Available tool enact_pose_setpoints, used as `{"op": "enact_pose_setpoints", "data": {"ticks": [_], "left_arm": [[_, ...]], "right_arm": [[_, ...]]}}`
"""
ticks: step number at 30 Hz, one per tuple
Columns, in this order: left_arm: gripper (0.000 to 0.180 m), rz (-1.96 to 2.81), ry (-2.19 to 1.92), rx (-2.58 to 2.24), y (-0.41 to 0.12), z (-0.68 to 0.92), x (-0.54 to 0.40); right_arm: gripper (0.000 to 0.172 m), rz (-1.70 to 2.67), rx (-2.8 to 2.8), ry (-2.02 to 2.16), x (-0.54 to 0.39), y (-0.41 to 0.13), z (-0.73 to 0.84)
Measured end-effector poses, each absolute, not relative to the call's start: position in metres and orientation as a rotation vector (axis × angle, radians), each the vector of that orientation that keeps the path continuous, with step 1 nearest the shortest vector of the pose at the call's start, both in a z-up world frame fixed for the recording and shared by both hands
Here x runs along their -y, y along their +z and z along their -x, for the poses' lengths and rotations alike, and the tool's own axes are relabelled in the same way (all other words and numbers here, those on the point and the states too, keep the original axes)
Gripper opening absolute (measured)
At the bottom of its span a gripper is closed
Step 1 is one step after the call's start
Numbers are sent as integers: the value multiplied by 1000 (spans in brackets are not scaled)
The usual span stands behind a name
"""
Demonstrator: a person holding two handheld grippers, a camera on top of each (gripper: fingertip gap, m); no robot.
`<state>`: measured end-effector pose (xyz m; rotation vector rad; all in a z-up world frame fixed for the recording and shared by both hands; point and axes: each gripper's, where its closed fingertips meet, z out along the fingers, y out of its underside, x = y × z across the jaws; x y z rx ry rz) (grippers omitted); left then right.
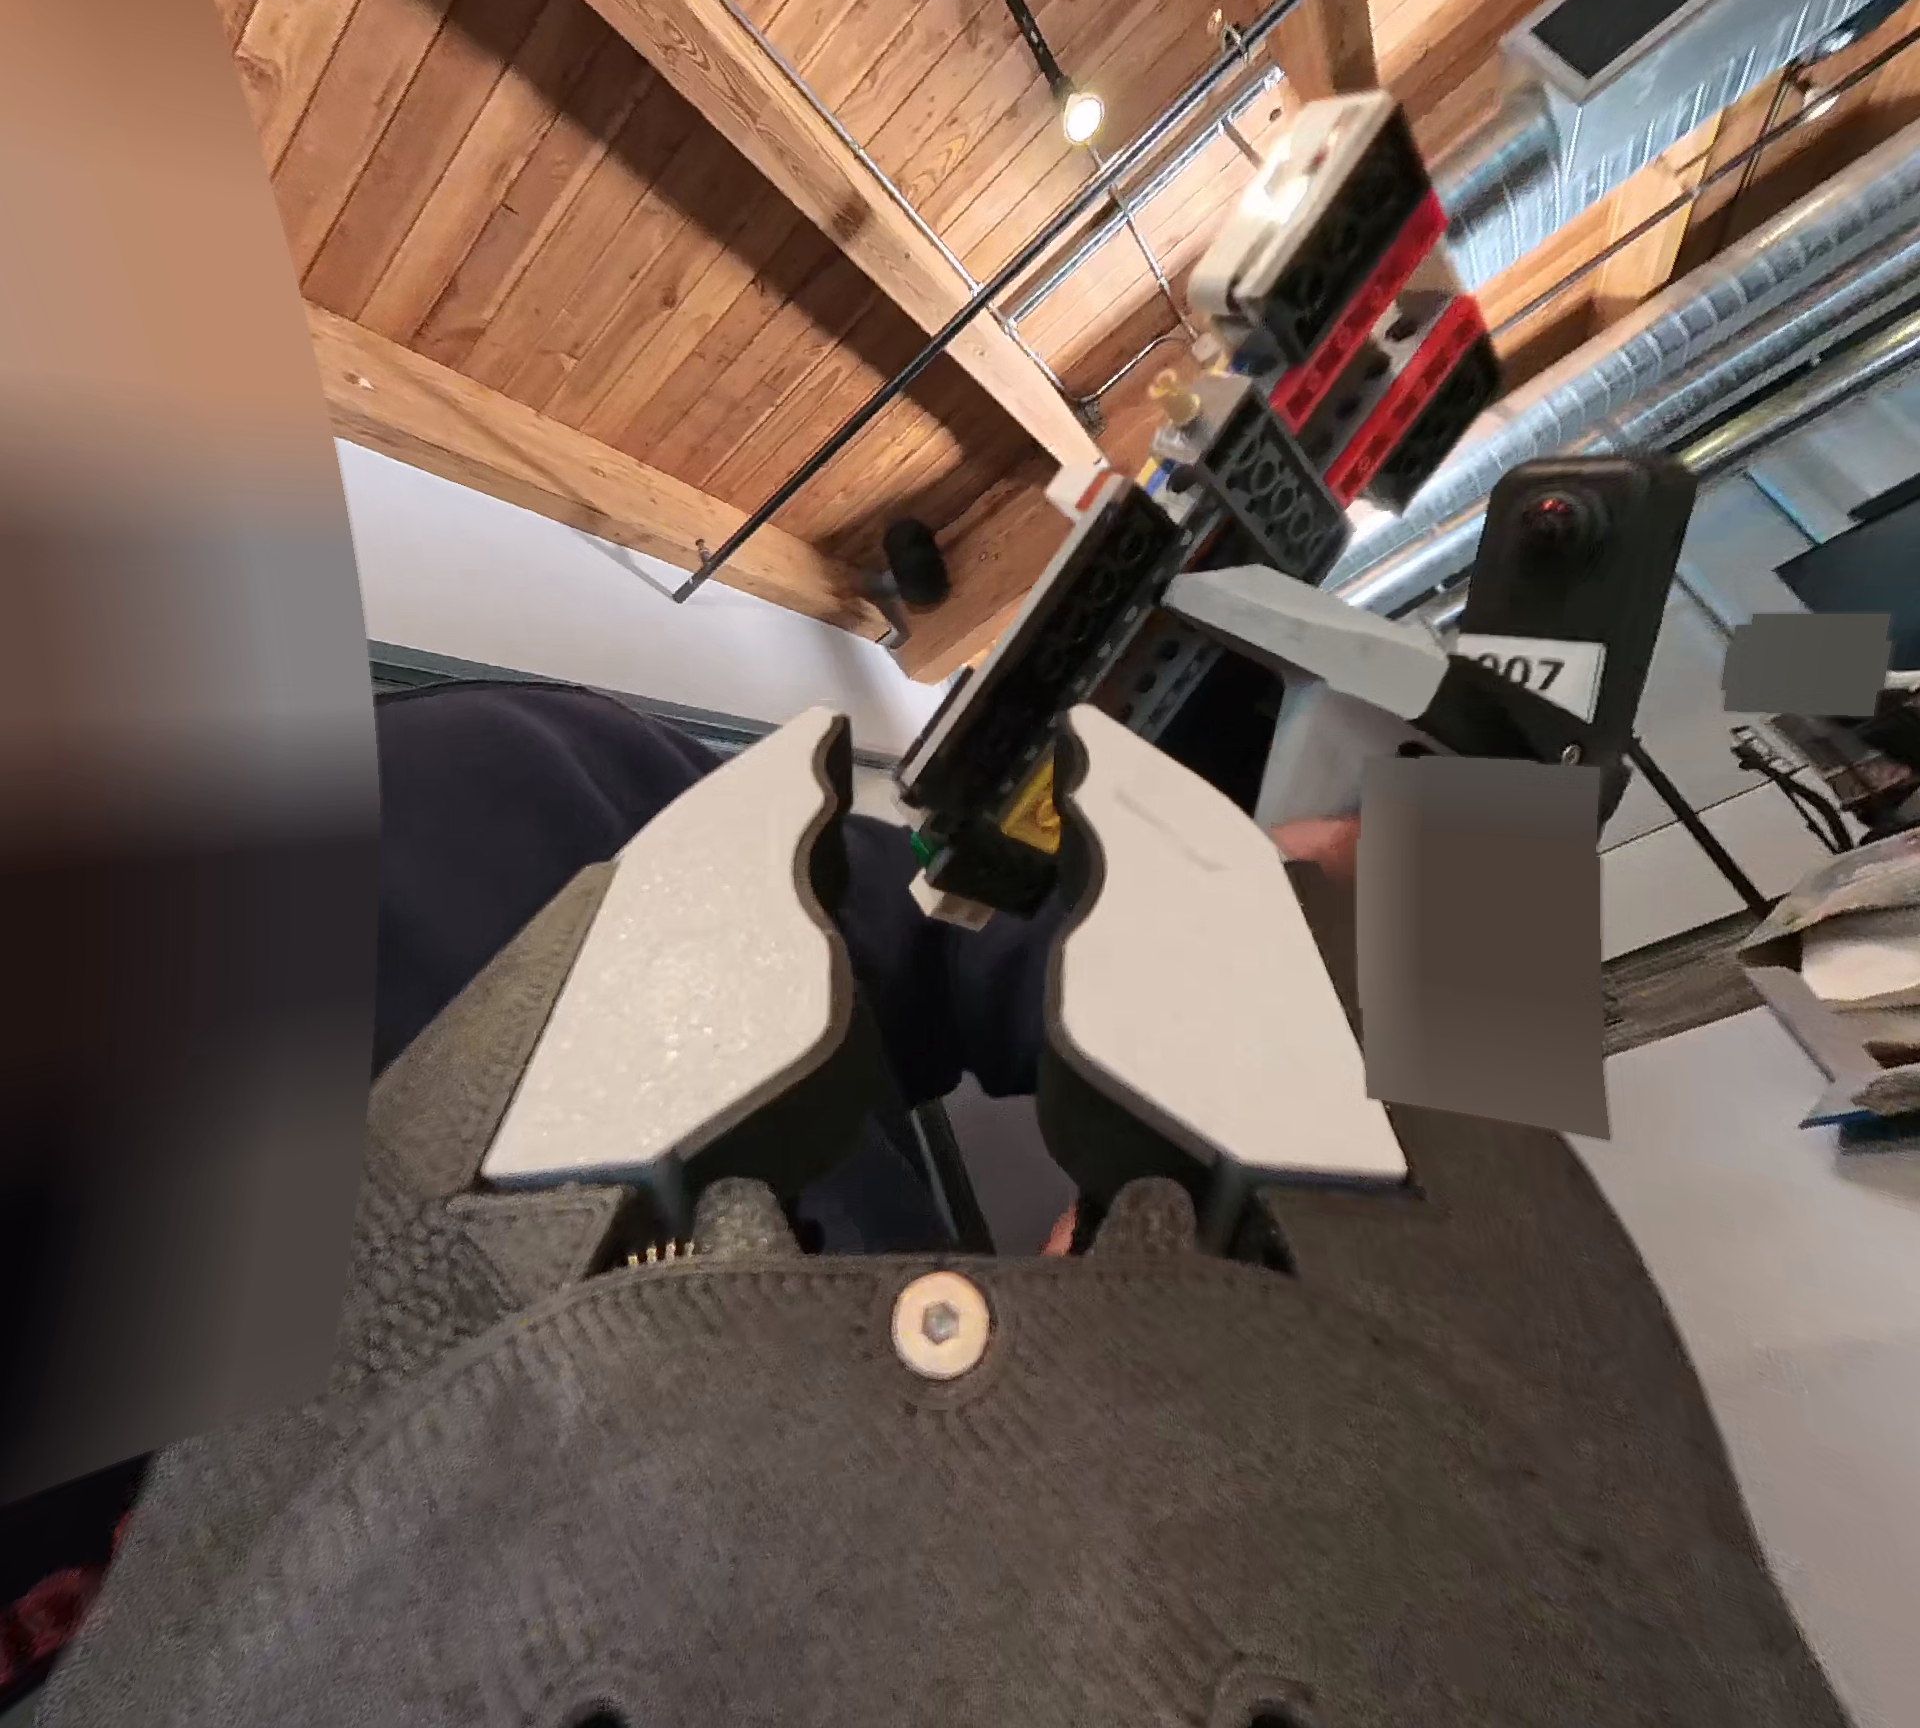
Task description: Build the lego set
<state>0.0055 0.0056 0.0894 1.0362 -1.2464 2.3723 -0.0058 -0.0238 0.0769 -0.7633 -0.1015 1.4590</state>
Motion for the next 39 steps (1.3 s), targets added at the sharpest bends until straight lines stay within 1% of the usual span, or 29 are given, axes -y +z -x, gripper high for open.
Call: {"op": "enact_pose_setpoints", "data": {"ticks": [4, 6, 15, 19, 39], "left_arm": [[25, -1015, 2294, 1353, 83, 0, -3], [25, -1025, 2273, 1379, 81, 0, -4], [25, -1181, 2195, 1547, 62, -9, -13], [25, -1148, 2187, 1548, 62, -8, -12], [25, -1359, 2053, 1600, 51, -19, -18]], "right_arm": [[37, 806, 96, 1482, 17, 73, 18], [31, 808, 65, 1481, 12, 70, 17], [32, 914, -2, 1406, -6, 54, 13], [26, 900, -11, 1416, -7, 53, 14], [22, 923, -69, 1413, -15, 42, 8]]}}
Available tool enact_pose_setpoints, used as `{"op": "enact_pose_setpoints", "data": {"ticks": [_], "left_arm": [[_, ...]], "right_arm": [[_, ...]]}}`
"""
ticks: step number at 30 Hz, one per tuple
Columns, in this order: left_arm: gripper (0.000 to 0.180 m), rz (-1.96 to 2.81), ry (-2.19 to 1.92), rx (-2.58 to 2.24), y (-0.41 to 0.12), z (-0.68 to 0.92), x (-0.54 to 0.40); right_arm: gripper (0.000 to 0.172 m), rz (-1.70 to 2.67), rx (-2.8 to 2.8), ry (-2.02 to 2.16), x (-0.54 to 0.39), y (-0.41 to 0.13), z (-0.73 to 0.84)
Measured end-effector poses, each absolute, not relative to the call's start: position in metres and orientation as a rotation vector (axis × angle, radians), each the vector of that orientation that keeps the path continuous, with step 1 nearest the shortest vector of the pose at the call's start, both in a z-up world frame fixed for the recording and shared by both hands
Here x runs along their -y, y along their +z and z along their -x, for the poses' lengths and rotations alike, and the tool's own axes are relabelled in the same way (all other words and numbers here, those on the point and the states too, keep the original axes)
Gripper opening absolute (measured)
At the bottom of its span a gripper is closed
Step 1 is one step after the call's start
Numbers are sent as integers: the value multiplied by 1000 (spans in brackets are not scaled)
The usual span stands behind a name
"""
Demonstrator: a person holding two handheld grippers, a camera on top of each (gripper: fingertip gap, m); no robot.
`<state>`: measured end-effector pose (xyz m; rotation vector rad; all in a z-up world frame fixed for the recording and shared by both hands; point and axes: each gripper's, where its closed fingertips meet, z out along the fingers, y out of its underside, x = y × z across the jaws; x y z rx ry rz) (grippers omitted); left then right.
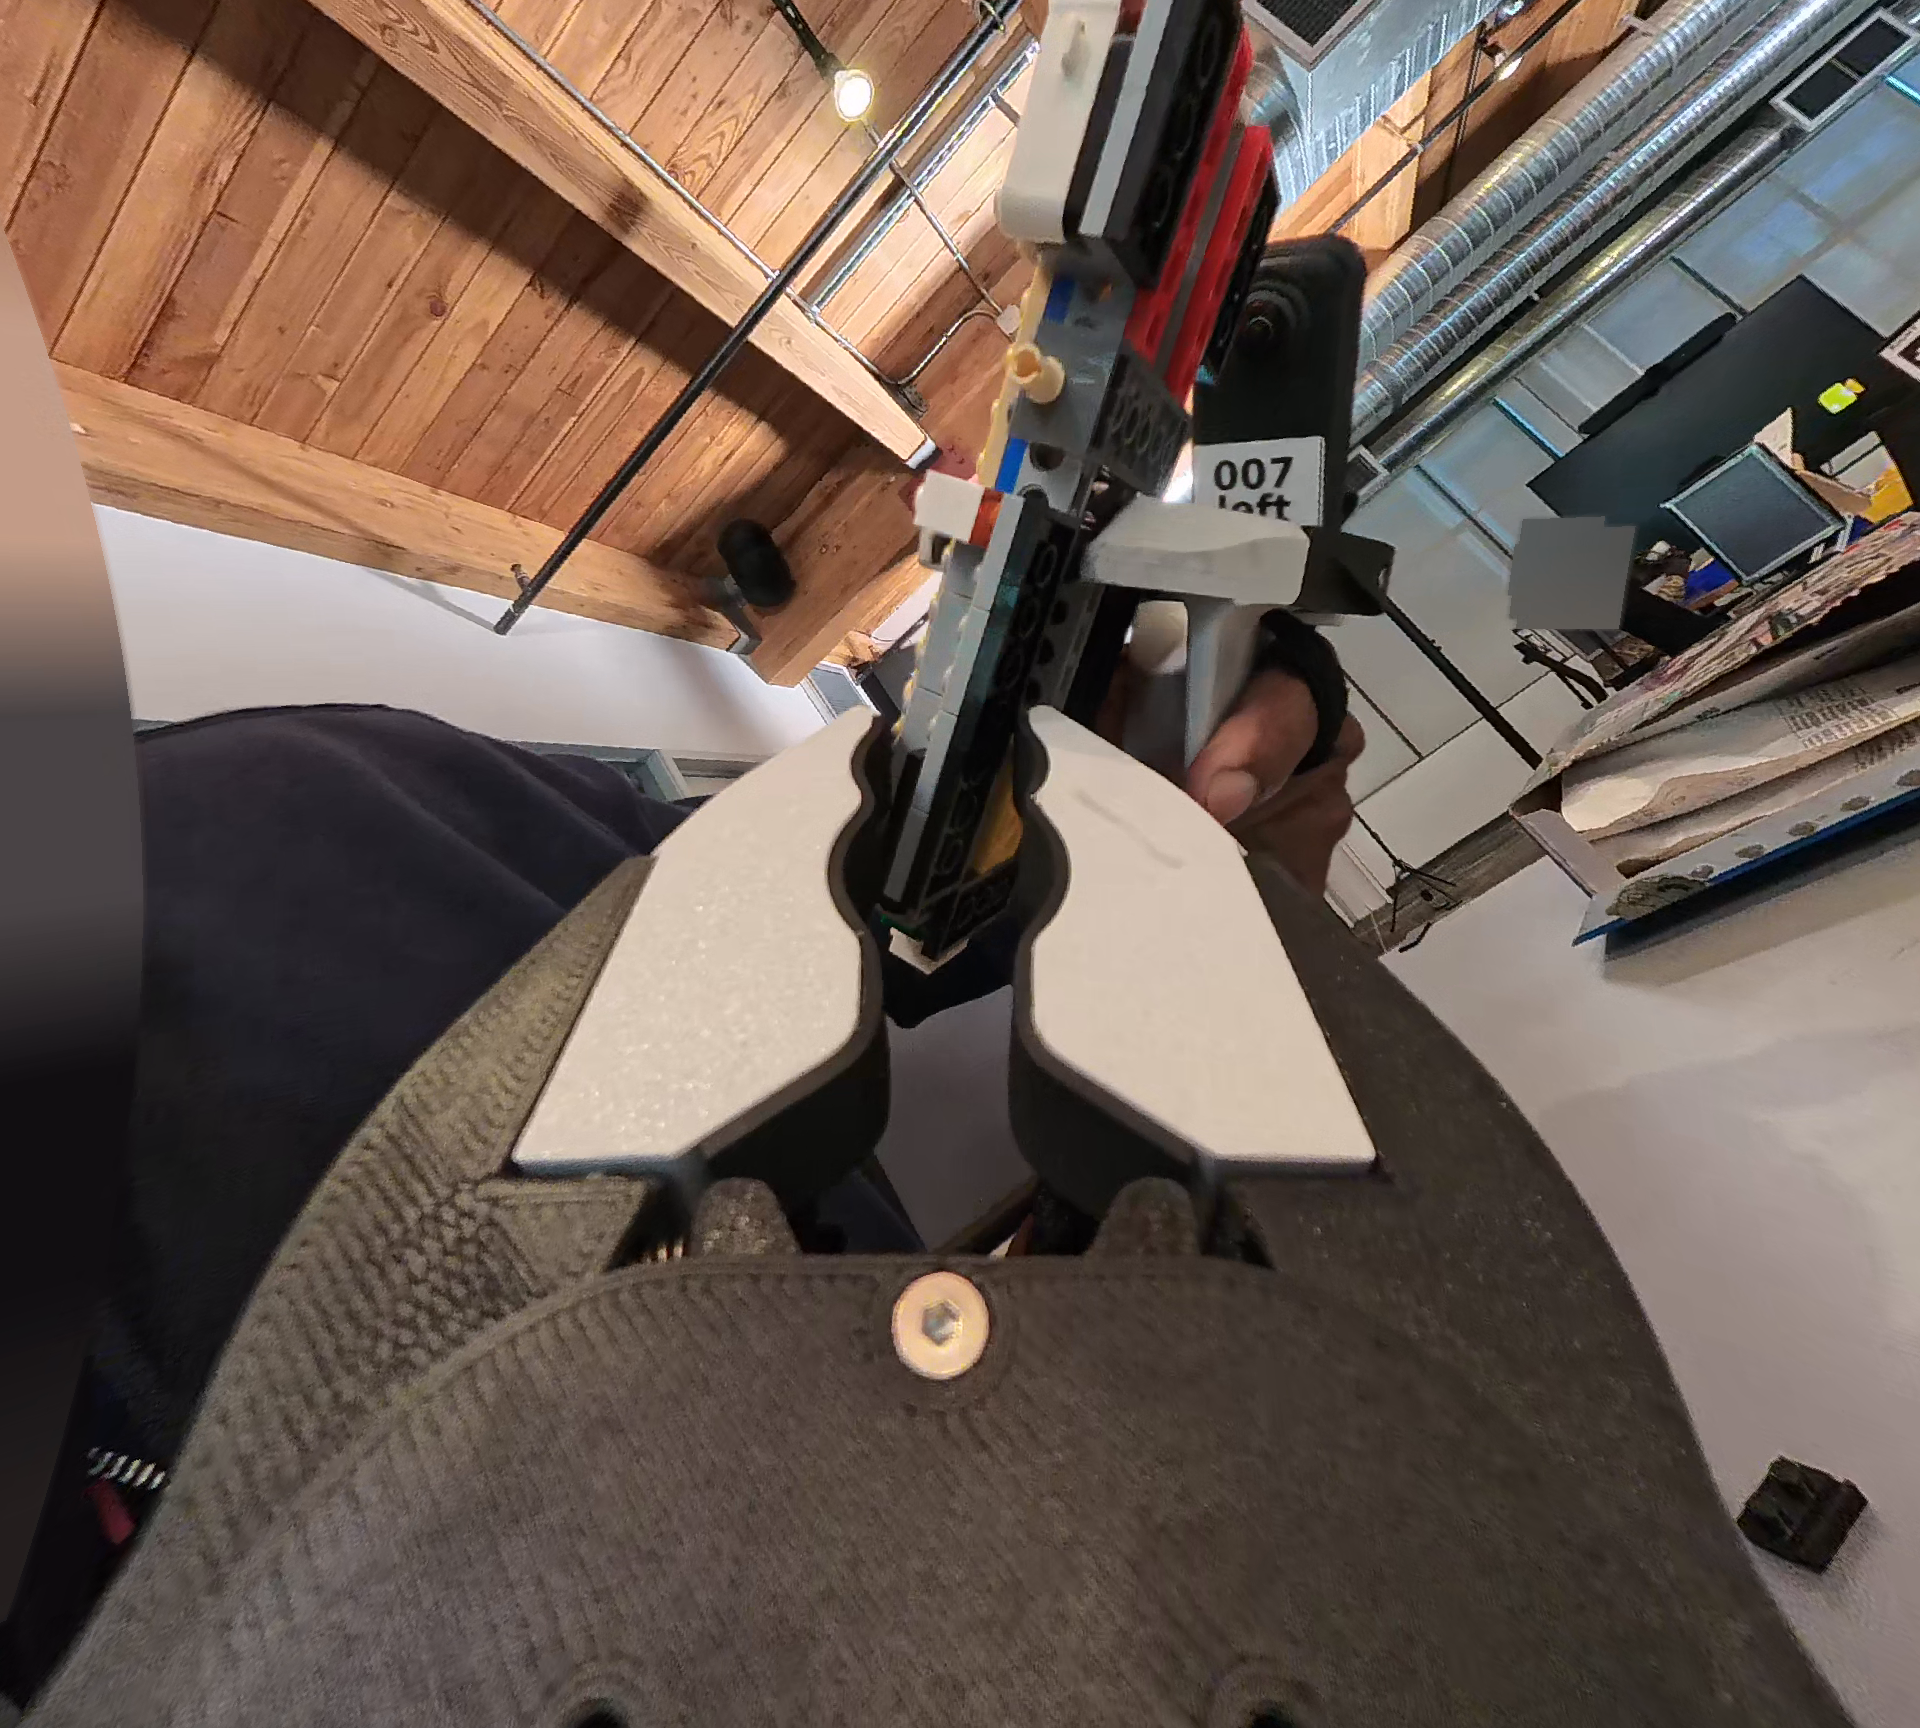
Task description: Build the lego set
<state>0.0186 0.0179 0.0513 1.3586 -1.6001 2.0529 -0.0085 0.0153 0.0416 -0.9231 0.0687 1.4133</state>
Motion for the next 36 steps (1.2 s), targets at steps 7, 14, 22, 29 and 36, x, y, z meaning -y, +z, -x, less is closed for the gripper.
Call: {"op": "enact_pose_setpoints", "data": {"ticks": [7, 14, 22, 29, 36], "left_arm": [[25, -1367, 2067, 1607, 53, -18, -17], [26, -1340, 2087, 1484, 55, -18, -15], [30, -1383, 2073, 1485, 53, -22, -15], [35, -1473, 2033, 1506, 47, -24, -18], [41, -1652, 1916, 1633, 36, -27, -23]], "right_arm": [[22, 919, -62, 1415, -14, 43, 8], [22, 871, -84, 1472, -13, 44, 5], [22, 815, -134, 1562, -14, 45, 2], [22, 791, -173, 1585, -16, 43, 0], [22, 777, -209, 1557, -18, 42, -7]]}}
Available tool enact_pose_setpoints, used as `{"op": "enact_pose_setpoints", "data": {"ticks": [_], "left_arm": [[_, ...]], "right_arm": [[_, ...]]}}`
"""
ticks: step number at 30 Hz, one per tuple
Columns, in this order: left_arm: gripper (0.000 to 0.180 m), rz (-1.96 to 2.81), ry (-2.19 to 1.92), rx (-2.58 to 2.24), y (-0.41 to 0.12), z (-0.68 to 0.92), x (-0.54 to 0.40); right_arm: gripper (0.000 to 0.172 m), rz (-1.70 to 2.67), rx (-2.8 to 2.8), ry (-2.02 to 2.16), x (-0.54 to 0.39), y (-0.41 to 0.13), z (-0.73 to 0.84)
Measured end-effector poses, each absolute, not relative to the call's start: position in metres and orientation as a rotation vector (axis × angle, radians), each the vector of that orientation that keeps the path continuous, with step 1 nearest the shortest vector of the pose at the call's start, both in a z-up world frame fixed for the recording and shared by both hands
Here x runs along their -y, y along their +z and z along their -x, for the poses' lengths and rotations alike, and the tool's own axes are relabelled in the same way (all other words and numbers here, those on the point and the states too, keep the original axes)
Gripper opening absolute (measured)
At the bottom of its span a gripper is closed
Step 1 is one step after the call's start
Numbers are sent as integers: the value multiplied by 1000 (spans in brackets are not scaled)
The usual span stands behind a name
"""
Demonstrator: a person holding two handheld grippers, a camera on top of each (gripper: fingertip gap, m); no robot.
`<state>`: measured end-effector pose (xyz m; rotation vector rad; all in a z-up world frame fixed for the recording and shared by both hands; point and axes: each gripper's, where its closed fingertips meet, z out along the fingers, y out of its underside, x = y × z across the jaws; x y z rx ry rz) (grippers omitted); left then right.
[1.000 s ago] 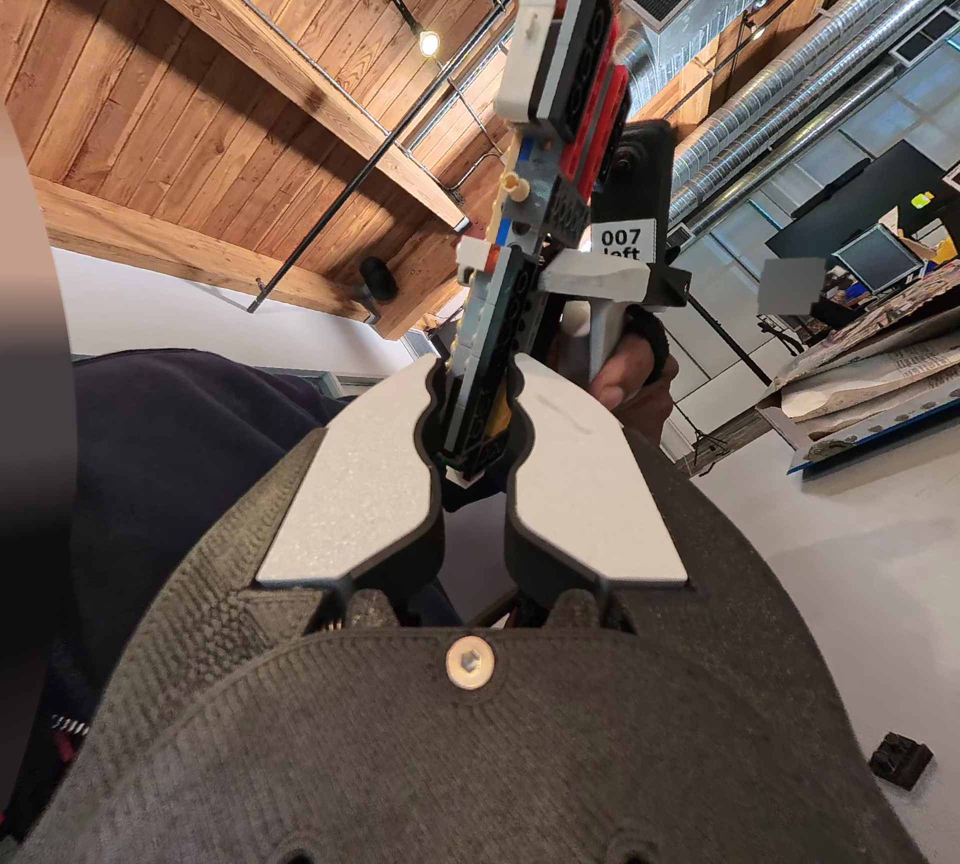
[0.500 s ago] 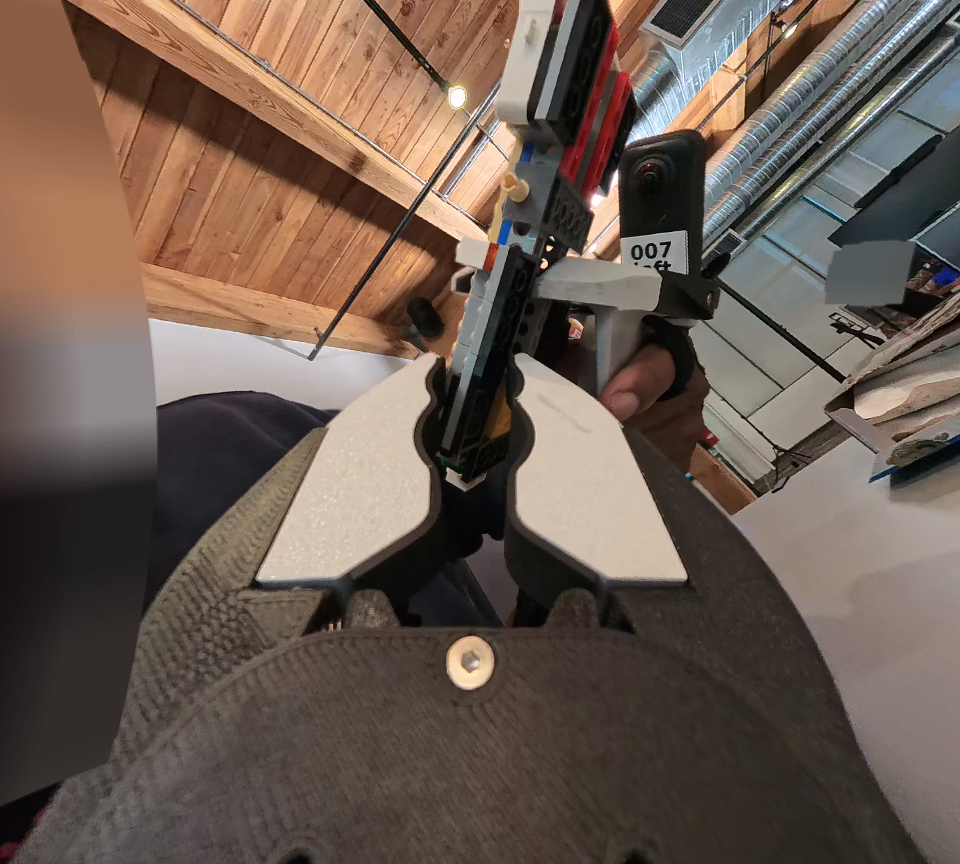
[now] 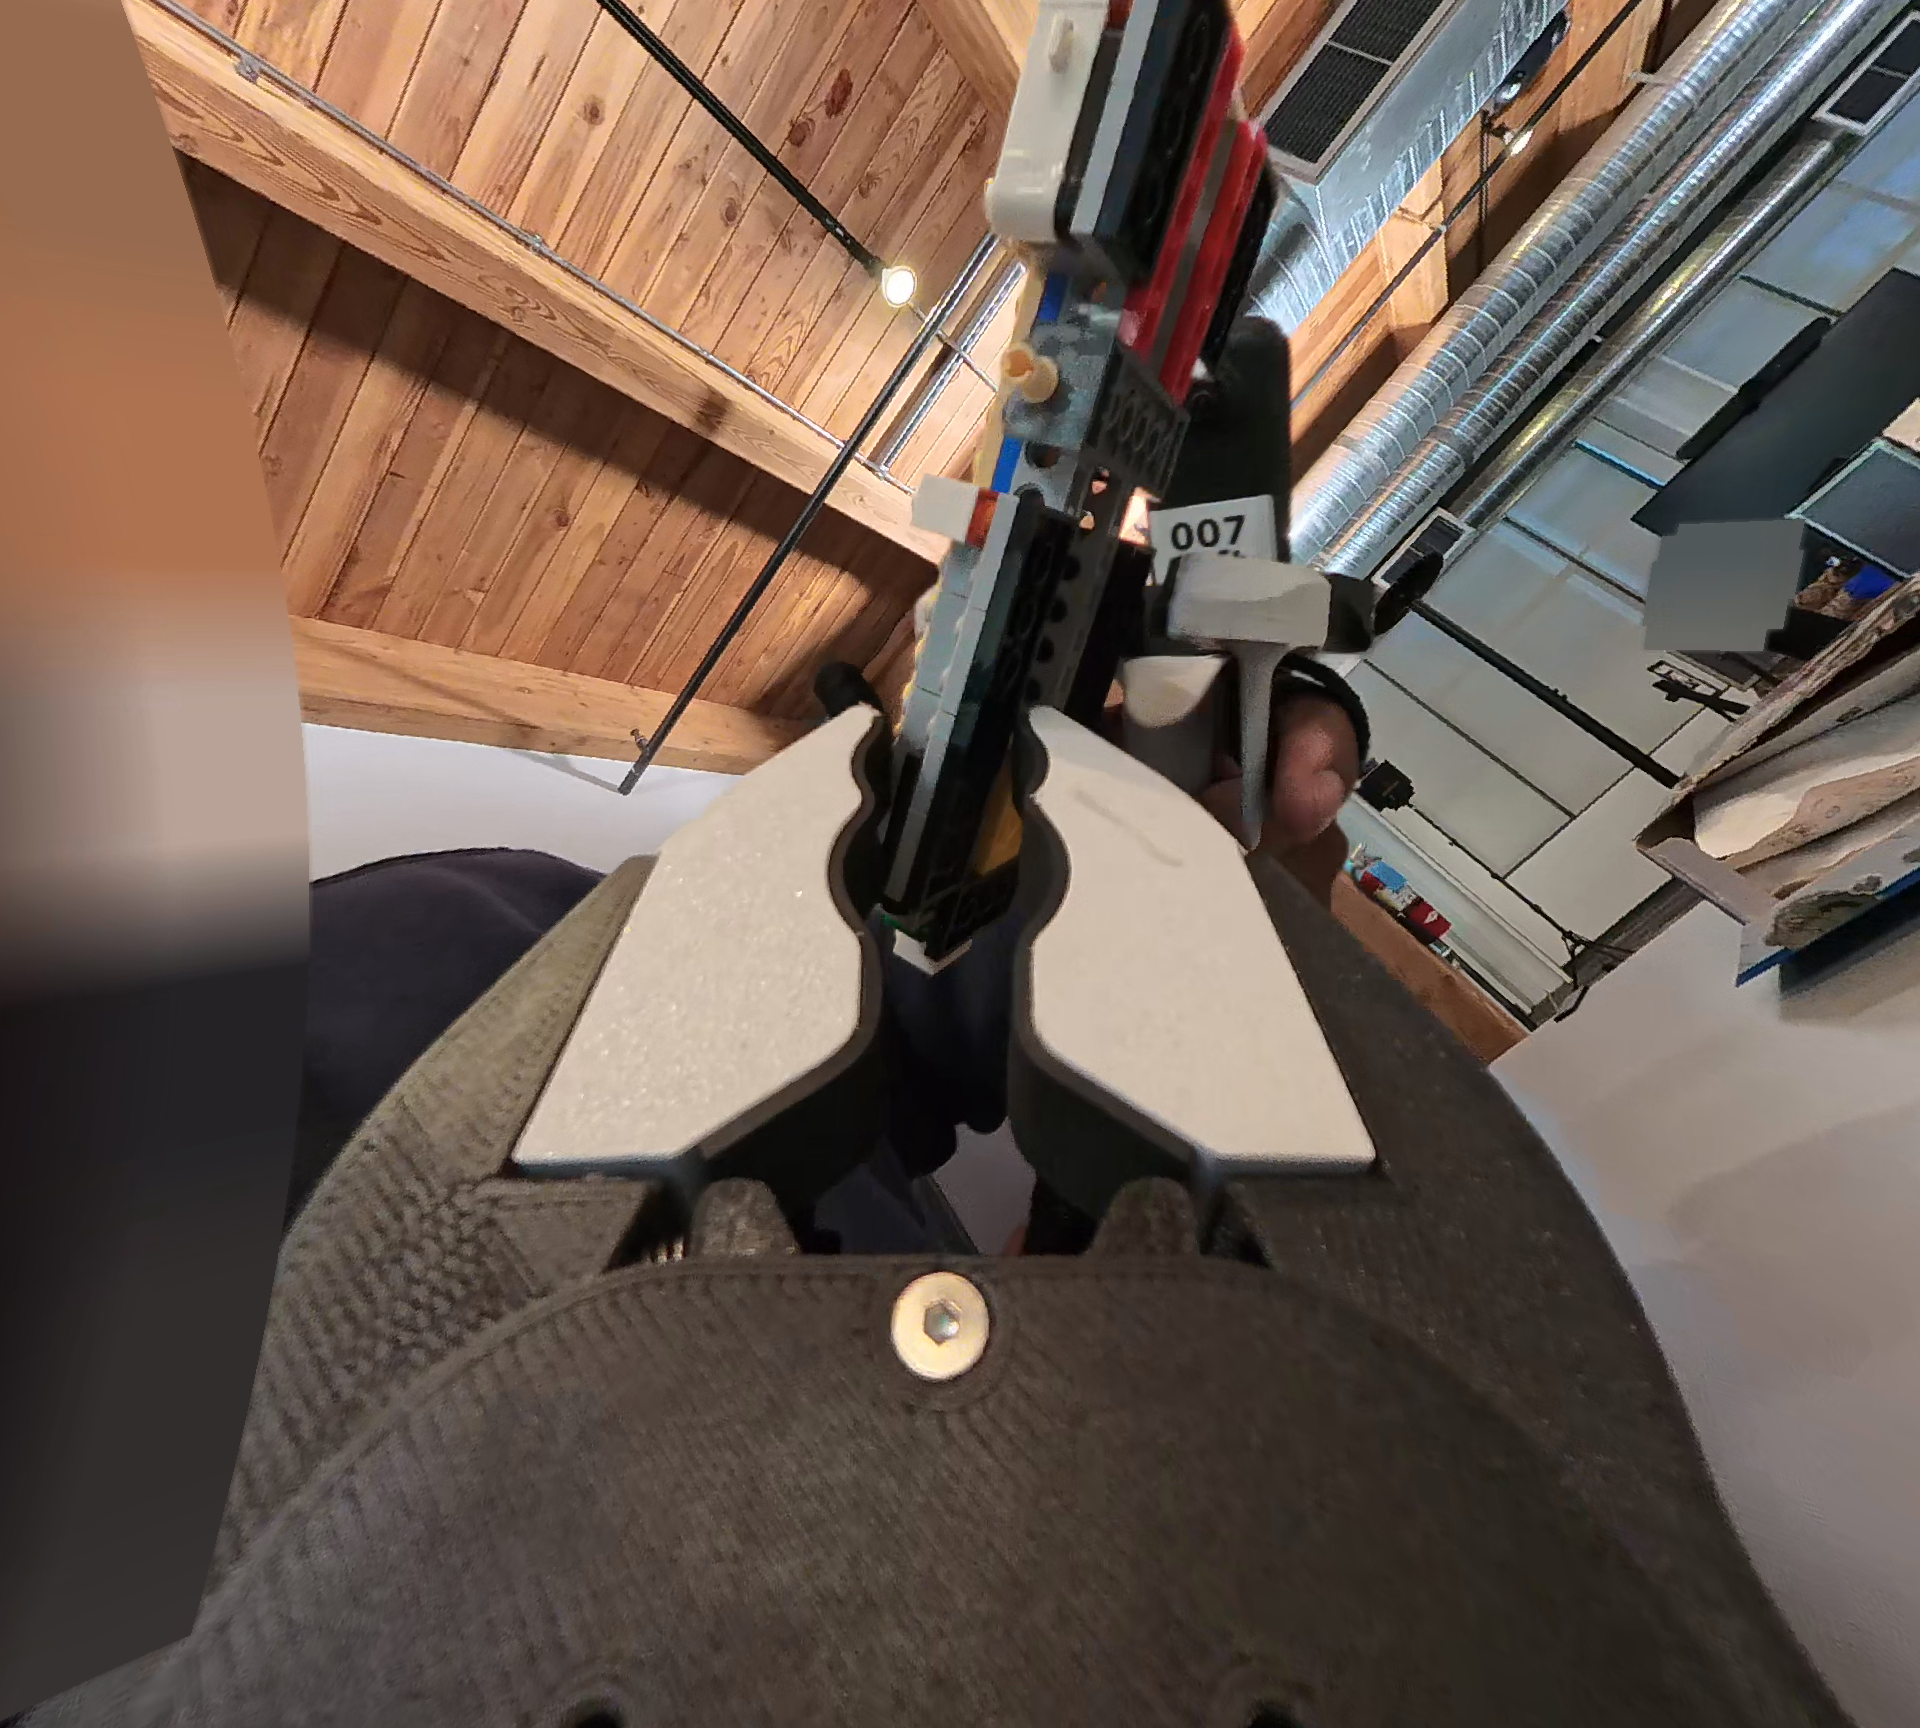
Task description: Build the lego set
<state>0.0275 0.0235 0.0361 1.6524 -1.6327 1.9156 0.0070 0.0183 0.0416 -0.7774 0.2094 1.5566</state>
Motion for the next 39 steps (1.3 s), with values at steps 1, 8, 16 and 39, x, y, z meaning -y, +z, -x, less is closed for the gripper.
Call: {"op": "enact_pose_setpoints", "data": {"ticks": [1, 8, 16, 39], "left_arm": [[41, -1674, 1902, 1651, 36, -28, -24], [40, -1712, 1867, 1702, 36, -27, -21], [41, -1813, 1834, 1743, 37, -27, -34], [4, -1785, 994, 2898, 40, -19, -17]], "right_arm": [[22, 776, -208, 1552, -18, 42, -7], [22, 786, -193, 1520, -17, 43, -6], [22, 796, -212, 1510, -18, 41, -8], [22, 921, -241, 1294, -28, 32, -11]]}}
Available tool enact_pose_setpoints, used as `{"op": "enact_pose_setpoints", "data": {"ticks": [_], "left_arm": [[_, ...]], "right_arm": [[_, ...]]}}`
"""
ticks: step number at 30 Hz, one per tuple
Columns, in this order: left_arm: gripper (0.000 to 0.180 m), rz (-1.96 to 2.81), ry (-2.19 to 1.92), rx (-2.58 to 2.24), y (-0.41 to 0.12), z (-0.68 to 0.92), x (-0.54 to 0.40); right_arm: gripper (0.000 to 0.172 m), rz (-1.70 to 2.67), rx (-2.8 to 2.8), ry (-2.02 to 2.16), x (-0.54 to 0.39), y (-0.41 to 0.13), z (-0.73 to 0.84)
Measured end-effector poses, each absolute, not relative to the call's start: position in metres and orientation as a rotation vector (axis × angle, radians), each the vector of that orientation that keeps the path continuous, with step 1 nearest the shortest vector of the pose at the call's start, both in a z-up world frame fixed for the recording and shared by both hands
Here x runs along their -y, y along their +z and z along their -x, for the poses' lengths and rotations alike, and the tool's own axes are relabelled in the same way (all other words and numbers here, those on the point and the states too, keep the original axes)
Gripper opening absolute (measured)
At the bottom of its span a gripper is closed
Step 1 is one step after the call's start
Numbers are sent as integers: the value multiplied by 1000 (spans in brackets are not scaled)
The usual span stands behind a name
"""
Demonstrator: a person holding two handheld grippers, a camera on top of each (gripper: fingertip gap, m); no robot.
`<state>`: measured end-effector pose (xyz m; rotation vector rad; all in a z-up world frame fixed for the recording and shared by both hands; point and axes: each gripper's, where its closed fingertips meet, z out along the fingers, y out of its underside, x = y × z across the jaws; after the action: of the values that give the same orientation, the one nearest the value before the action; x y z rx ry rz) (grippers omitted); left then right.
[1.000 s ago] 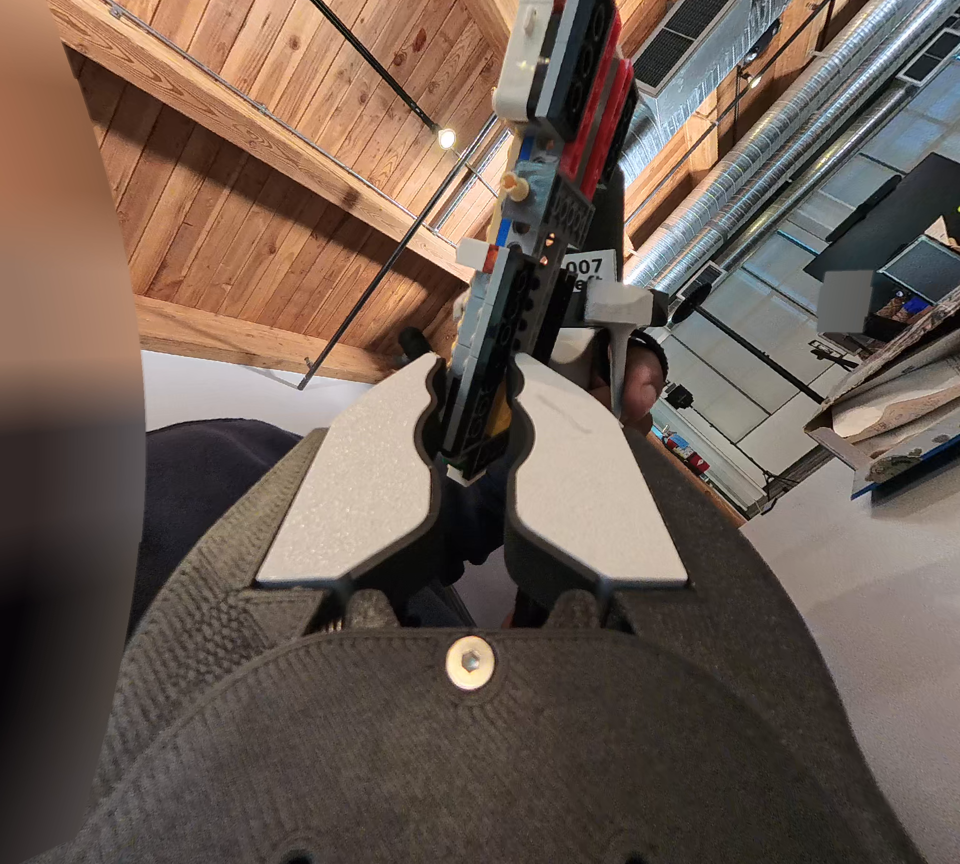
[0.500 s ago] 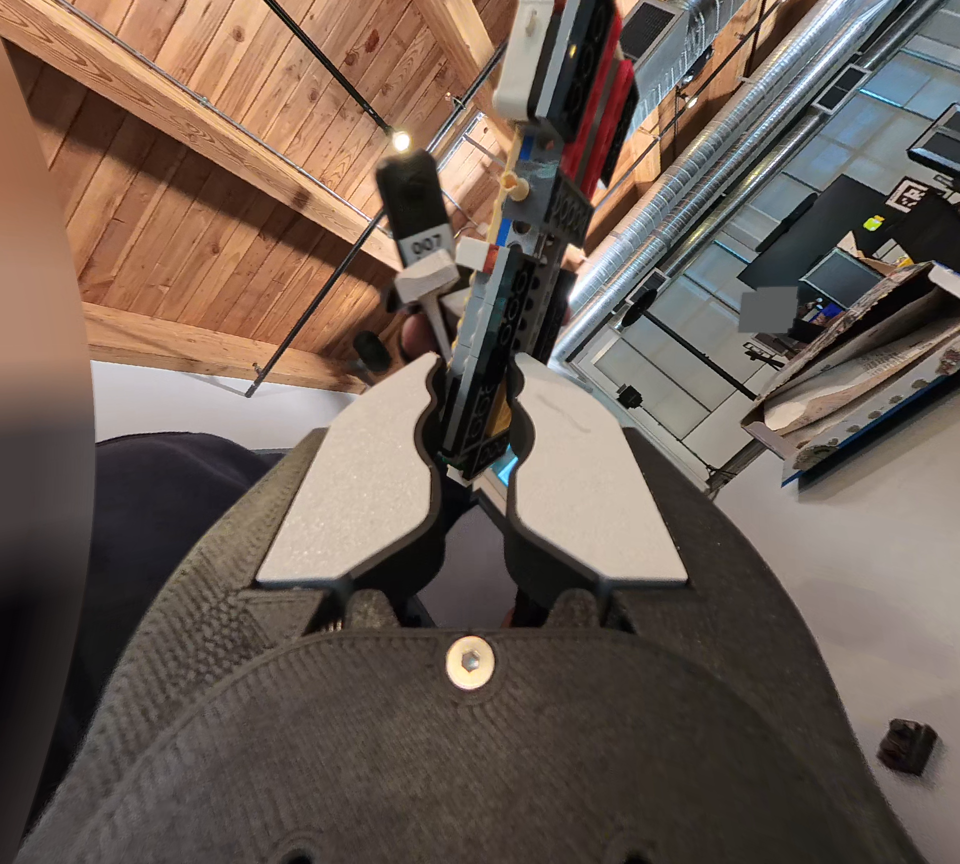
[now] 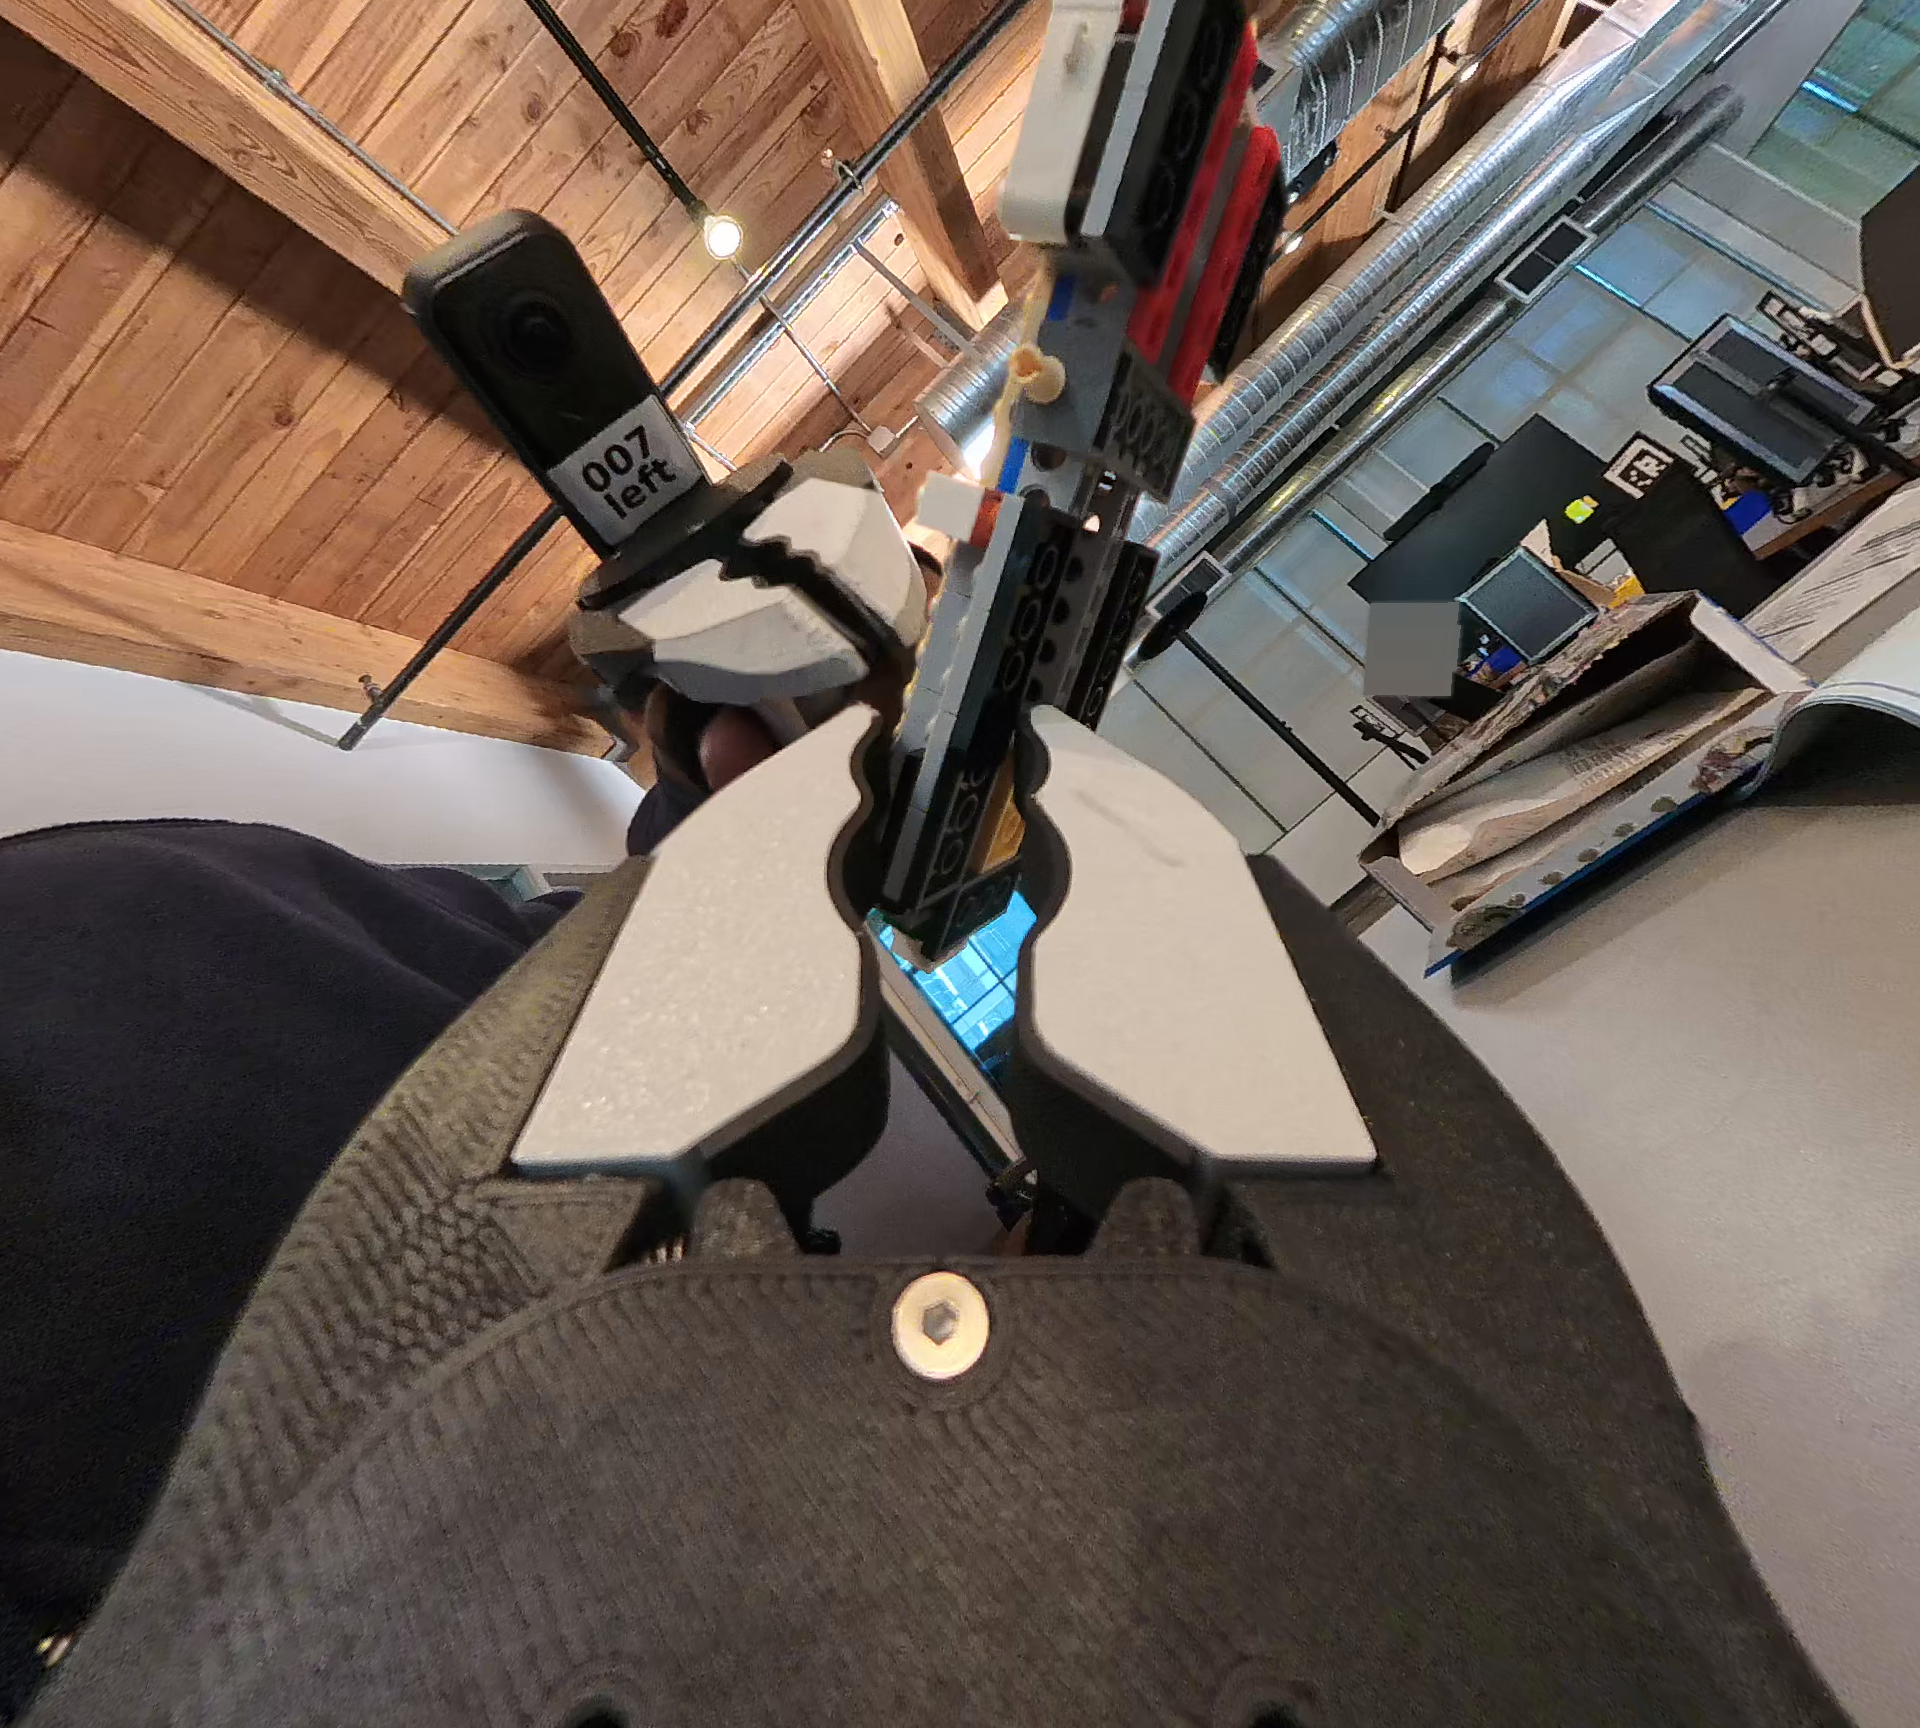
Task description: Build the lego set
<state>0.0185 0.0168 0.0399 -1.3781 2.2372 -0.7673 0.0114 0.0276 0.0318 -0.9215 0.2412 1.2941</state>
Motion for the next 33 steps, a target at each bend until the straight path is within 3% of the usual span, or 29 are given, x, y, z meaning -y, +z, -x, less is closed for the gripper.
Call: {"op": "enact_pose_setpoints", "data": {"ticks": [8, 33], "left_arm": [[10, 1436, -737, -2228, 33, -20, -19], [7, 1443, -705, -2169, 32, -27, -28]], "right_arm": [[23, 954, -234, 1215, -29, 31, -11], [28, 935, -241, 1280, -30, 30, -9]]}}
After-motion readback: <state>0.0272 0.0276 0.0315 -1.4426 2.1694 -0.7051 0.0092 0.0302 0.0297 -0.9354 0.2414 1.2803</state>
